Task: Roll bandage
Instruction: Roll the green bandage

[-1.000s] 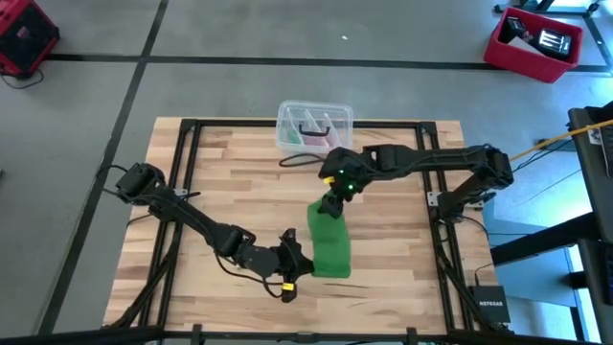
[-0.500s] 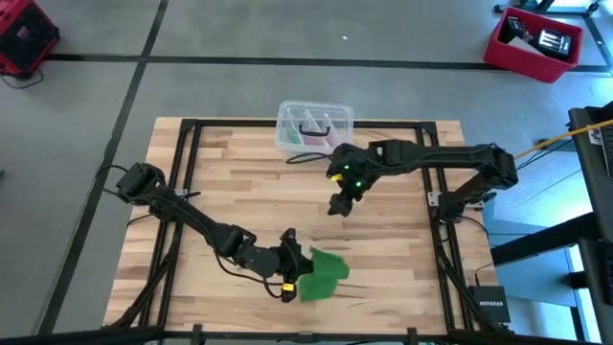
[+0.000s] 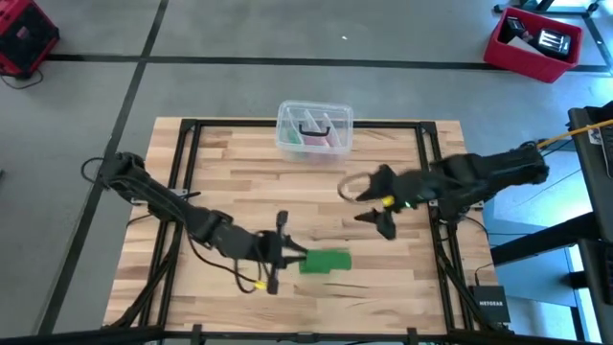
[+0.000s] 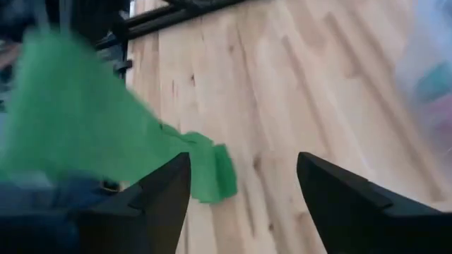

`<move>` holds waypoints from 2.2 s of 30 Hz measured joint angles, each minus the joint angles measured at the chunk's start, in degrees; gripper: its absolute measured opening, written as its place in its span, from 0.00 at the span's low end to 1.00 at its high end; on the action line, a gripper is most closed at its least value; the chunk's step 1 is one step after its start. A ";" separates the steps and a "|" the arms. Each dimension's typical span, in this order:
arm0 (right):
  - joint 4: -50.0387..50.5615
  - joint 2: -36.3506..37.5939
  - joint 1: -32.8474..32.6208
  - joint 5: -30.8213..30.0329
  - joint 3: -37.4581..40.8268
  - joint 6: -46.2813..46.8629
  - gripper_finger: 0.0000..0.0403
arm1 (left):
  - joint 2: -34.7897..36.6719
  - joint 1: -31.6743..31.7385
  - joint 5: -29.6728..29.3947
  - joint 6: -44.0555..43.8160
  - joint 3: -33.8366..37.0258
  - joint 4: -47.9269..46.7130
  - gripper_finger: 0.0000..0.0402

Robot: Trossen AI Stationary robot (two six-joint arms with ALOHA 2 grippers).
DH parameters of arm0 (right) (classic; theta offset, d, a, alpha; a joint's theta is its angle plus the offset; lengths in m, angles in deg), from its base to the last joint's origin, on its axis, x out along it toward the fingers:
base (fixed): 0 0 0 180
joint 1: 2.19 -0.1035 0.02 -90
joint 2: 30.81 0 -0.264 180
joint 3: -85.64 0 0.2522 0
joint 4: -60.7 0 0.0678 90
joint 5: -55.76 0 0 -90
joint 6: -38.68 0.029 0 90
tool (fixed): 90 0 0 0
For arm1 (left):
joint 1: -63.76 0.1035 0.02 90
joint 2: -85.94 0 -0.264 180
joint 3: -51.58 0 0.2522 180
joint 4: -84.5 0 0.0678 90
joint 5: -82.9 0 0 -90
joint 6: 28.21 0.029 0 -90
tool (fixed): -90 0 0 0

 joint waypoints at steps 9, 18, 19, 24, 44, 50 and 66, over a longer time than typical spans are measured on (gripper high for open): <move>-8.66 0.37 -20.84 -28.29 8.68 -5.61 0.64 | 9.21 0.02 -2.93 7.78 -3.49 0.35 0.04; -36.57 -2.16 -21.52 -34.07 27.62 -5.97 0.64 | 12.04 0.45 -2.90 7.79 -3.51 0.59 0.04; -38.80 -2.80 -20.79 -32.79 28.44 -6.22 0.64 | 12.04 0.46 -2.91 7.82 -3.49 0.47 0.04; -51.24 -6.97 -18.75 -31.95 33.90 -9.11 0.64 | 12.04 0.77 -2.89 7.87 -3.44 0.60 0.04; -102.87 -22.02 -11.46 -20.97 42.40 -28.15 0.38 | 11.99 0.90 -2.88 6.59 -3.42 -0.57 0.04; -101.64 -22.03 -12.35 -21.89 42.40 -32.98 0.03 | 12.04 0.90 -2.87 4.95 -3.40 -0.51 0.04; -96.87 -21.99 -19.14 -25.68 39.67 -32.64 0.02 | 17.77 6.82 -4.15 6.08 -3.33 -0.47 0.04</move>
